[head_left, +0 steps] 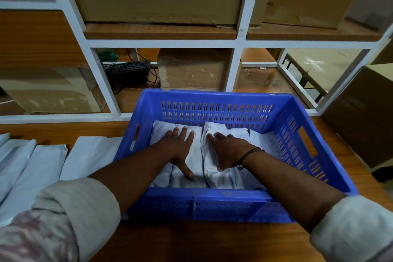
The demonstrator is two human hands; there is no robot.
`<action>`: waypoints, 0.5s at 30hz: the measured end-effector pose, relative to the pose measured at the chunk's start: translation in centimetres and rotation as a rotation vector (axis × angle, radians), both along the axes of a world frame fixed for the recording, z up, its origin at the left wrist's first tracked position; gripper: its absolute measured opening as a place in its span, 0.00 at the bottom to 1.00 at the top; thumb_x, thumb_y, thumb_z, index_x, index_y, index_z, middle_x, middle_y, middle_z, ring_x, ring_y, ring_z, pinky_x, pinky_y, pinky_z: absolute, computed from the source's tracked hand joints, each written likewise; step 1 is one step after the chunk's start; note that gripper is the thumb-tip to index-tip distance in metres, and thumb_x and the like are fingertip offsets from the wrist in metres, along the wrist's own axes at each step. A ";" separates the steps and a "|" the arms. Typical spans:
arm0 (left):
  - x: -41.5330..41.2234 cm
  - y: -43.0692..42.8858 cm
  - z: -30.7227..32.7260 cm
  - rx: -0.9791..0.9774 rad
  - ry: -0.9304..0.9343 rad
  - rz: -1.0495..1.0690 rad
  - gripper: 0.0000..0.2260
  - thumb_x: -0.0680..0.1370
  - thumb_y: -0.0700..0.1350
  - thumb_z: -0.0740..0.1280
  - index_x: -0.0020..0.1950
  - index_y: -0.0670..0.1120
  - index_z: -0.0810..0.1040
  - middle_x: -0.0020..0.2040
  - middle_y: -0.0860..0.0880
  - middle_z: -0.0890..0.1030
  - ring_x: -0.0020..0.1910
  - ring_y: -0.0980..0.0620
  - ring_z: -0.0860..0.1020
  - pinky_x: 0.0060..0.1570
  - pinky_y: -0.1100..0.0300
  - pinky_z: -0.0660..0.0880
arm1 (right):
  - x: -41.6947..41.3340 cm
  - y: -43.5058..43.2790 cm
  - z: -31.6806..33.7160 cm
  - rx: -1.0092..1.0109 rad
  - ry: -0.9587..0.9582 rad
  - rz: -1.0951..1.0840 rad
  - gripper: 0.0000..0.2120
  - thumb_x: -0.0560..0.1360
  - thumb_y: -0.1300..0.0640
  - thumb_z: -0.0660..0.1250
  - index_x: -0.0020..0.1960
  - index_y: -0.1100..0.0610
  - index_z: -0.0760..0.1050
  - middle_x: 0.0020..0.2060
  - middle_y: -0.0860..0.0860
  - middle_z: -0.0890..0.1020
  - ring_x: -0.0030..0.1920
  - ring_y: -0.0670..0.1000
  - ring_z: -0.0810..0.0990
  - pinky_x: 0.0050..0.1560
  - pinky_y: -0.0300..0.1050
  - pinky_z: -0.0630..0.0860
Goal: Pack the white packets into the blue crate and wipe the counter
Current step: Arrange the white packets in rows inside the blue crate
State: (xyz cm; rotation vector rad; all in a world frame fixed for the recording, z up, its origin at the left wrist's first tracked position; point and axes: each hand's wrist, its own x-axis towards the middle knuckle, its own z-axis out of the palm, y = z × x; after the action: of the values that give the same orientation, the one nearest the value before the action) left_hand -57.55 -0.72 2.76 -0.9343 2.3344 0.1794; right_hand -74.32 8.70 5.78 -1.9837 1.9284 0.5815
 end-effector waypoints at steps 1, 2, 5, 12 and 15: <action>0.0 0.0 -0.1 0.001 -0.002 0.002 0.69 0.61 0.75 0.73 0.79 0.45 0.29 0.78 0.40 0.28 0.78 0.36 0.31 0.77 0.39 0.37 | 0.0 0.0 -0.1 -0.003 0.006 -0.008 0.55 0.71 0.50 0.77 0.82 0.56 0.42 0.78 0.56 0.57 0.72 0.63 0.66 0.65 0.58 0.73; -0.1 -0.1 -0.2 0.001 -0.003 0.004 0.69 0.61 0.75 0.73 0.79 0.45 0.29 0.78 0.40 0.28 0.78 0.37 0.31 0.77 0.39 0.37 | 0.1 -0.1 -0.2 -0.003 0.009 -0.016 0.55 0.71 0.50 0.77 0.82 0.56 0.42 0.78 0.56 0.57 0.72 0.63 0.66 0.65 0.58 0.73; -0.2 0.0 -0.3 -0.005 -0.007 0.001 0.69 0.61 0.75 0.72 0.79 0.45 0.28 0.78 0.40 0.28 0.78 0.37 0.31 0.77 0.39 0.38 | 0.2 -0.2 -0.6 0.005 0.024 -0.006 0.55 0.71 0.48 0.77 0.82 0.56 0.41 0.79 0.57 0.56 0.73 0.64 0.64 0.66 0.58 0.72; -0.1 0.4 -0.2 -0.018 0.007 0.014 0.68 0.62 0.75 0.72 0.79 0.46 0.29 0.79 0.42 0.28 0.78 0.38 0.32 0.77 0.40 0.37 | 0.3 -0.4 -1.0 0.033 0.056 -0.001 0.56 0.71 0.47 0.77 0.82 0.53 0.39 0.80 0.58 0.53 0.76 0.65 0.59 0.68 0.59 0.69; 0.1 0.3 0.0 -0.023 0.005 0.019 0.68 0.61 0.76 0.71 0.80 0.46 0.30 0.79 0.43 0.29 0.79 0.38 0.33 0.77 0.39 0.38 | 0.6 -0.4 -0.9 0.027 0.089 -0.010 0.57 0.69 0.49 0.78 0.82 0.53 0.42 0.79 0.57 0.55 0.76 0.64 0.58 0.68 0.61 0.70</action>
State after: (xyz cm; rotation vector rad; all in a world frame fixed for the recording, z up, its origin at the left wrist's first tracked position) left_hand -57.42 -0.38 2.77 -0.9691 2.3368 0.1631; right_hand -73.68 8.26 4.84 -1.9615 1.9700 0.7013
